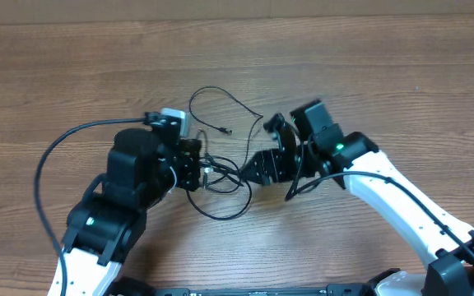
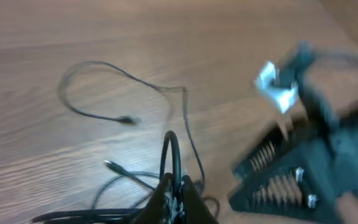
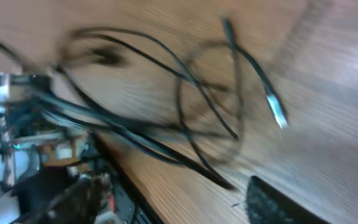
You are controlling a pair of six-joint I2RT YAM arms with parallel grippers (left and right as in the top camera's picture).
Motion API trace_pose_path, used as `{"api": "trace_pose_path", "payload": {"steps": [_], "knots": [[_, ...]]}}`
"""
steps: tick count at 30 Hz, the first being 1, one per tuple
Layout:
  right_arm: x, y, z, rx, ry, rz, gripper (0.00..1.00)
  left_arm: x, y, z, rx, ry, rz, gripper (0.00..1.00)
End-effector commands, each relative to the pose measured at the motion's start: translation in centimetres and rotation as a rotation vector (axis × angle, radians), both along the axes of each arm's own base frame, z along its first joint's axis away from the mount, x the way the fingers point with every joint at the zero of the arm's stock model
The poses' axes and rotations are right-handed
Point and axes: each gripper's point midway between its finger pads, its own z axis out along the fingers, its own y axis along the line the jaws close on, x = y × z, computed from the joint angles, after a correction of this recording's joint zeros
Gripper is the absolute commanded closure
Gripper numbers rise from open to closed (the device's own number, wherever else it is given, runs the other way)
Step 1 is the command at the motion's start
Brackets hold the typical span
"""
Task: Untangle cables
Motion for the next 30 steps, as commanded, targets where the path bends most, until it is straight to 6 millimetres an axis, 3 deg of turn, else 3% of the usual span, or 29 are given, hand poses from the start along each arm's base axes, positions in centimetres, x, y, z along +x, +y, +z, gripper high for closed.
{"api": "trace_pose_path", "payload": {"steps": [1, 4, 7, 11, 13, 14, 16, 20, 24, 26, 27, 30], "knots": [[0.3, 0.9, 2.4, 0.108, 0.002, 0.025, 0.25, -0.8, -2.8, -1.4, 0.012, 0.021, -0.233, 0.96], [0.5, 1.0, 2.3, 0.100, -0.012, 0.026, 0.21, -0.8, -4.0, -3.1, -0.018, 0.098, -0.288, 0.96], [0.7, 0.5, 0.7, 0.023, -0.062, 0.023, 0.21, -0.2, -5.0, -4.7, -0.062, 0.176, -0.298, 0.96], [-0.5, 0.8, -0.6, 0.007, -0.095, 0.094, 0.24, 0.8, -5.4, -4.6, -0.091, 0.174, -0.276, 0.96], [-0.7, 0.7, -1.2, -0.023, -0.127, 0.117, 0.35, 1.1, -5.7, -3.6, -0.116, 0.143, -0.280, 0.96], [-0.6, 0.5, -1.6, -0.041, -0.131, 0.110, 0.55, 1.2, -5.7, -2.8, -0.127, 0.128, -0.274, 0.96], [-0.7, 0.4, -1.8, -0.046, -0.127, 0.109, 0.69, 1.5, -5.6, -1.3, -0.131, 0.080, -0.268, 0.96], [-0.9, 0.3, -2.2, -0.049, -0.120, 0.109, 0.72, 2.0, -4.9, 1.9, -0.127, -0.013, -0.226, 0.96], [-1.3, 0.0, -3.0, -0.061, -0.101, 0.109, 0.89, 1.5, -4.6, 5.7, -0.174, -0.090, -0.208, 0.96], [-1.5, -0.1, -3.1, -0.064, -0.096, 0.109, 0.89, 1.1, -4.2, 7.5, -0.180, -0.145, -0.196, 0.96], [-1.5, -0.1, -3.2, -0.063, -0.098, 0.109, 0.82, 1.2, -3.6, 7.6, -0.166, -0.158, -0.161, 0.96], [-1.0, 0.2, -2.9, -0.050, -0.125, 0.107, 0.36, 1.2, -2.9, 6.8, -0.141, -0.127, -0.122, 0.96]]}}
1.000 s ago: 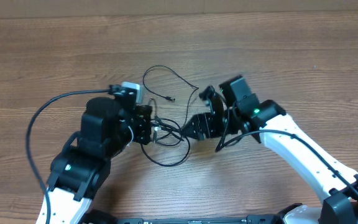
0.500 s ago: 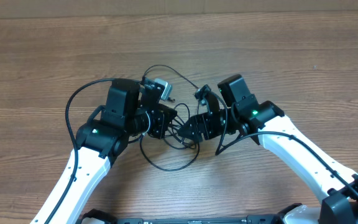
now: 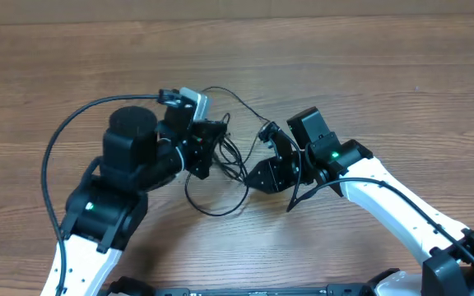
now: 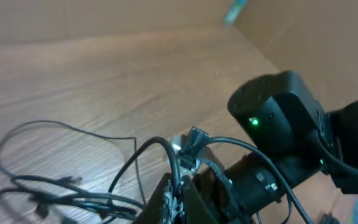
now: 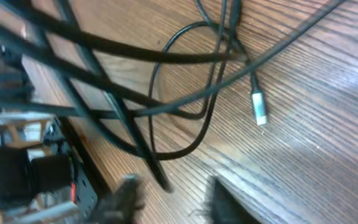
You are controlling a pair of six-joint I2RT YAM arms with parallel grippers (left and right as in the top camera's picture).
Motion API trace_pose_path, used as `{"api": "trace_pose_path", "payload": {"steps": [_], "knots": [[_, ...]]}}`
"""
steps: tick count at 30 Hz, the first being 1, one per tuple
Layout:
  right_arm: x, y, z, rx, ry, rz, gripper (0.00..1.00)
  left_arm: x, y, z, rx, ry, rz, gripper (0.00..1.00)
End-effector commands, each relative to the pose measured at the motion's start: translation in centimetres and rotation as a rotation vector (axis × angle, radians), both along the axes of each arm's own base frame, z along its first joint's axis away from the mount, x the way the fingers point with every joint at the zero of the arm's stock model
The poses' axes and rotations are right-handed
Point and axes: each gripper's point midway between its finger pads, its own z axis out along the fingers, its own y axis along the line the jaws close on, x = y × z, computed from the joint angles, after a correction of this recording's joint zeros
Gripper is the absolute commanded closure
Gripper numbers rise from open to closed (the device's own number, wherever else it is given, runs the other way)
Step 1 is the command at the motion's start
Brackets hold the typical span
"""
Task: Untangle cables
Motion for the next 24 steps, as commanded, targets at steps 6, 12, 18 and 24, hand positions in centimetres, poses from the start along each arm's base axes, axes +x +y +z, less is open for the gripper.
{"api": "trace_pose_path", "payload": {"steps": [6, 12, 18, 24], "knots": [[3.1, 0.7, 1.4, 0.061, -0.149, -0.023, 0.27, 0.3, 2.4, -1.7, 0.107, 0.054, 0.114, 0.96], [3.5, 1.0, 1.8, 0.079, -0.146, -0.046, 0.33, -0.2, 0.7, -0.3, 0.036, 0.025, 0.020, 0.96], [1.3, 3.0, 2.5, 0.138, -0.126, 0.053, 0.34, 2.4, 2.5, 1.5, -0.016, -0.023, 0.208, 0.96], [0.9, 3.4, 1.7, 0.078, -0.154, 0.056, 0.36, 4.2, 5.8, 2.0, -0.246, 0.128, 0.471, 0.96]]}}
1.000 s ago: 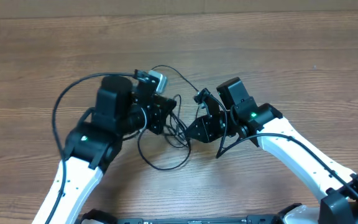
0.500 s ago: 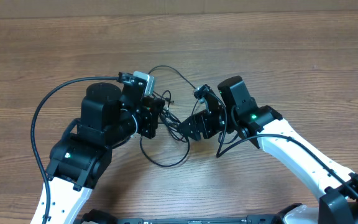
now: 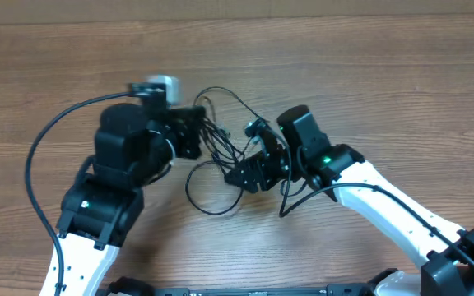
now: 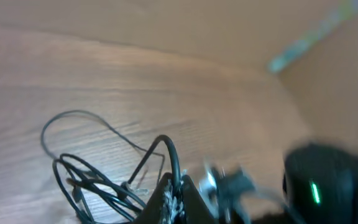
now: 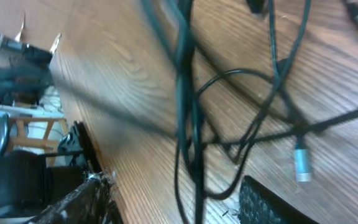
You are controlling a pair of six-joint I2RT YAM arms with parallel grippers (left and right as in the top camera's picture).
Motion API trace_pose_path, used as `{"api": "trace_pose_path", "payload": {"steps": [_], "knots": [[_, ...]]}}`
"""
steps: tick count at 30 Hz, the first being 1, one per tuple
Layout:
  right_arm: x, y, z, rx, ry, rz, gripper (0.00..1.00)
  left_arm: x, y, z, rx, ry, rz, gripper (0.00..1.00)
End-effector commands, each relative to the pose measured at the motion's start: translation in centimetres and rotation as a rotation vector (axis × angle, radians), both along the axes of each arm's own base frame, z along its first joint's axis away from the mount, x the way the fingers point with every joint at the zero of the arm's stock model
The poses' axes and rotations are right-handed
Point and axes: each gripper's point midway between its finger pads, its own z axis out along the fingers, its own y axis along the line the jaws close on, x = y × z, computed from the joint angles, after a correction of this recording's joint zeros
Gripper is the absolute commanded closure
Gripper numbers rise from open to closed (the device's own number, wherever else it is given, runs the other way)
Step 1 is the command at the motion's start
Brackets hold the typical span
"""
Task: Untangle cables
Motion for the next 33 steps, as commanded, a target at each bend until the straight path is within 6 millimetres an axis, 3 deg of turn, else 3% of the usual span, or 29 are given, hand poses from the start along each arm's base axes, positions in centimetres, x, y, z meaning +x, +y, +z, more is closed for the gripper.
{"api": "trace_pose_path", "payload": {"steps": [1, 6, 9, 12, 15, 18, 21, 26, 29, 32, 33], "knots": [[0.3, -0.3, -0.7, -0.044, -0.022, -0.020, 0.36, 1.1, 2.0, 1.4, -0.081, 0.005, 0.132, 0.96], [1.1, -1.7, -1.8, -0.122, -0.018, -0.088, 0.36, 1.0, 3.0, 0.4, 0.214, -0.102, 0.042, 0.96], [2.0, -2.8, -2.5, -0.166, 0.018, -0.187, 0.35, 1.7, 6.9, -0.4, 0.335, -0.080, 0.238, 0.96], [2.3, -3.2, -2.7, -0.184, 0.042, -0.236, 0.33, 1.7, 8.4, 0.3, 0.165, -0.032, 0.422, 0.96], [2.3, -3.4, -2.8, -0.189, 0.052, -0.251, 0.32, 2.0, 6.3, 2.1, 0.034, -0.072, 0.347, 0.96], [2.4, -4.3, -3.5, -0.237, 0.072, -0.302, 0.32, 2.0, 4.2, 4.4, 0.098, -0.213, 0.180, 0.96], [2.9, -6.3, -4.6, -0.335, 0.084, -0.411, 0.32, 0.7, 1.8, 7.0, 0.144, -0.371, -0.004, 0.96], [3.1, -7.5, -5.2, -0.390, 0.093, -0.480, 0.28, -2.4, 2.2, 11.6, 0.155, -0.556, -0.025, 0.96], [3.1, -7.5, -5.2, -0.390, 0.093, -0.480, 0.28, -4.1, 4.1, 12.9, 0.234, -0.620, 0.043, 0.96], [3.2, -7.5, -5.2, -0.388, 0.091, -0.480, 0.27, -2.6, 10.9, 10.6, 0.324, -0.473, 0.437, 0.96], [3.2, -7.5, -5.2, -0.387, 0.090, -0.480, 0.27, -2.3, 11.6, 10.0, 0.316, -0.444, 0.484, 0.96]]}}
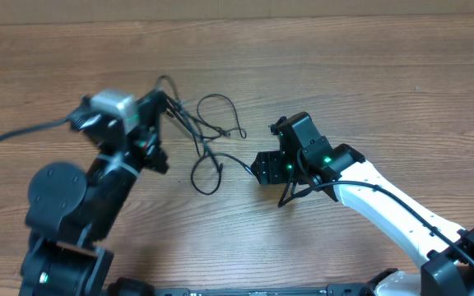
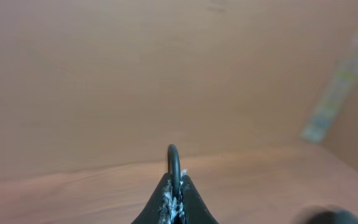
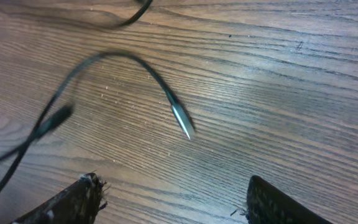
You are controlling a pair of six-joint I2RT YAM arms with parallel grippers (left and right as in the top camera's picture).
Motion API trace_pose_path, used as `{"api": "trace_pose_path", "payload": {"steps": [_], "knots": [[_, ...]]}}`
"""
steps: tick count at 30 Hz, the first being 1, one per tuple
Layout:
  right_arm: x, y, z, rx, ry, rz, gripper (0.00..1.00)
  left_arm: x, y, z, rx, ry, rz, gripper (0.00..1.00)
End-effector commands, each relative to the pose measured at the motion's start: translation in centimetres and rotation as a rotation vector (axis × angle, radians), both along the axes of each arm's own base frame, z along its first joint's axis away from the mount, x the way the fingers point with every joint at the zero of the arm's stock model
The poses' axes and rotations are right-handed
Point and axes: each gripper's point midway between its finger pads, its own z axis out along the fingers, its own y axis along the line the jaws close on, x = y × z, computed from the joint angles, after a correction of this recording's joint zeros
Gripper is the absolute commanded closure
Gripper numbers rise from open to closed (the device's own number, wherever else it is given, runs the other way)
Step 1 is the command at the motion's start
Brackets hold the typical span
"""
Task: Untangle cables
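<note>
A tangle of thin black cables [image 1: 206, 136] hangs from my raised left gripper [image 1: 160, 100] and trails onto the wooden table in loops. In the left wrist view the left gripper [image 2: 174, 182] is shut on a black cable loop [image 2: 174, 158], with only wall and table behind it. My right gripper [image 1: 262, 168] sits low on the table to the right of the tangle. It is open [image 3: 176, 205] with nothing between its fingers. A cable end with a silver plug [image 3: 183, 122] lies just ahead of it.
The wooden table [image 1: 385, 90] stretches all around. A thick black supply cable [image 1: 6, 140] of the left arm arcs out at the left. The right arm's white link [image 1: 385, 201] crosses the lower right.
My left gripper has moved up and to the left with its cable, stretching the tangle out. My right gripper now lies clear of the cables, which had been crossing right in front of it.
At first both grippers were low and close together at the bundle, the left shut on a cable. The left then stood higher and farther back with the strands drawn up, the right close under them. Now the left holds the cables high and the right is open and apart.
</note>
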Motion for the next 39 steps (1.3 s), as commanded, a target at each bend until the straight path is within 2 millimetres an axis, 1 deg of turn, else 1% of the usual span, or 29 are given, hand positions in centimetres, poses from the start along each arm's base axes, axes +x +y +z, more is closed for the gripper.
{"api": "trace_pose_path", "payload": {"steps": [1, 2, 4, 5, 6, 7, 8, 9, 10, 11, 12, 13, 15, 17, 19, 20, 21, 22, 24, 26, 29, 30, 32, 33, 34, 35, 37, 38, 39], "knots": [[0.4, -0.4, -0.1, -0.012, -0.009, -0.025, 0.25, 2.0, 5.4, -2.7, -0.027, 0.106, 0.339, 0.96], [0.4, -0.4, -0.1, -0.012, -0.009, -0.025, 0.24, 2.0, 3.8, -3.3, -0.022, 0.131, 0.250, 0.96], [0.4, -0.4, -0.1, -0.012, -0.007, -0.025, 0.24, 0.9, -1.5, -3.8, 0.073, 0.125, -0.072, 0.94], [0.3, -0.4, -0.2, -0.013, -0.004, -0.024, 0.24, 0.4, -2.9, -3.9, 0.130, 0.103, -0.171, 0.92], [0.2, -0.4, -0.2, -0.013, 0.000, -0.023, 0.24, 0.3, -3.5, -4.1, 0.186, 0.083, -0.210, 0.92], [0.2, -0.4, -0.2, -0.013, 0.001, -0.023, 0.24, 1.0, -2.9, -4.5, 0.186, 0.103, -0.164, 0.92], [0.2, -0.4, -0.2, -0.013, 0.001, -0.024, 0.23, 1.2, -2.9, -4.8, 0.166, 0.123, -0.162, 0.92], [0.2, -0.4, -0.2, -0.012, -0.001, -0.024, 0.22, 0.6, -4.6, -5.1, 0.121, 0.149, -0.260, 0.93], [0.2, -0.3, -0.1, -0.006, -0.002, -0.020, 0.19, -0.6, -6.5, -5.1, 0.120, 0.140, -0.396, 0.92], [0.2, 0.2, 0.1, 0.019, -0.001, -0.008, 0.15, -1.4, -7.6, -5.2, 0.147, 0.122, -0.484, 0.91], [0.2, 1.0, 0.5, 0.060, -0.001, 0.011, 0.11, -1.6, -7.9, -5.6, 0.181, 0.115, -0.514, 0.91], [0.2, 1.4, 0.7, 0.082, -0.002, 0.021, 0.11, -0.9, -7.4, -6.1, 0.195, 0.134, -0.469, 0.92], [0.4, 2.7, 1.7, 0.153, -0.017, 0.054, 0.10, 2.2, -4.5, -8.5, 0.126, 0.279, -0.239, 0.90], [0.5, 2.7, 1.7, 0.157, -0.021, 0.055, 0.10, 2.7, -4.4, -10.5, 0.099, 0.376, -0.213, 0.85], [0.5, 2.5, 1.7, 0.152, -0.018, 0.048, 0.09, 2.7, -4.5, -12.8, 0.110, 0.467, -0.218, 0.85], [0.6, 2.2, 1.5, 0.147, -0.013, 0.039, 0.09, 2.6, -4.4, -14.3, 0.123, 0.528, -0.212, 0.82], [0.7, 1.9, 1.5, 0.142, -0.011, 0.031, 0.09, 2.7, -4.2, -15.1, 0.131, 0.557, -0.200, 0.81], [1.0, 1.1, 1.3, 0.128, -0.006, 0.006, 0.09, 3.2, -3.2, -17.1, 0.143, 0.636, -0.127, 0.80], [1.5, 0.0, 1.1, 0.118, 0.005, -0.026, 0.09, 3.9, -1.9, -19.7, 0.140, 0.735, -0.025, 0.78], [2.0, -1.1, 0.9, 0.111, 0.016, -0.061, 0.09, 4.2, -2.5, -21.6, 0.125, 0.812, -0.039, 0.79], [2.5, -2.8, 0.6, 0.100, 0.036, -0.111, 0.09, 4.3, -4.3, -24.4, 0.104, 0.916, -0.125, 0.79], [2.5, -3.4, 0.4, 0.094, 0.046, -0.129, 0.04, 4.3, -4.7, -25.4, 0.099, 0.950, -0.145, 0.79], [2.6, -4.4, 0.2, 0.085, 0.065, -0.154, 0.00, 4.3, -5.4, -27.6, 0.096, 1.025, -0.180, 0.76], [2.6, -4.7, 0.1, 0.079, 0.071, -0.164, 0.00, 4.2, -5.6, -28.5, 0.102, 1.051, -0.190, 0.73], [2.5, -5.3, -0.1, 0.064, 0.083, -0.180, 0.00, 4.2, -5.6, -30.3, 0.115, 1.106, -0.192, 0.70], [2.4, -5.7, -0.3, 0.048, 0.087, -0.189, 0.00, 4.1, -5.6, -31.3, 0.120, 1.141, -0.189, 0.67], [2.2, -6.2, -0.6, 0.021, 0.094, -0.201, 0.00, 3.9, -5.5, -33.4, 0.132, 1.208, -0.183, 0.65], [2.0, -6.4, -0.7, 0.010, 0.103, -0.204, 0.00, 3.6, -5.4, -35.0, 0.140, 1.261, -0.178, 0.64], [1.8, -6.4, -0.8, 0.008, 0.109, -0.203, 0.00, 3.5, -5.4, -35.8, 0.145, 1.285, -0.176, 0.64]]}}
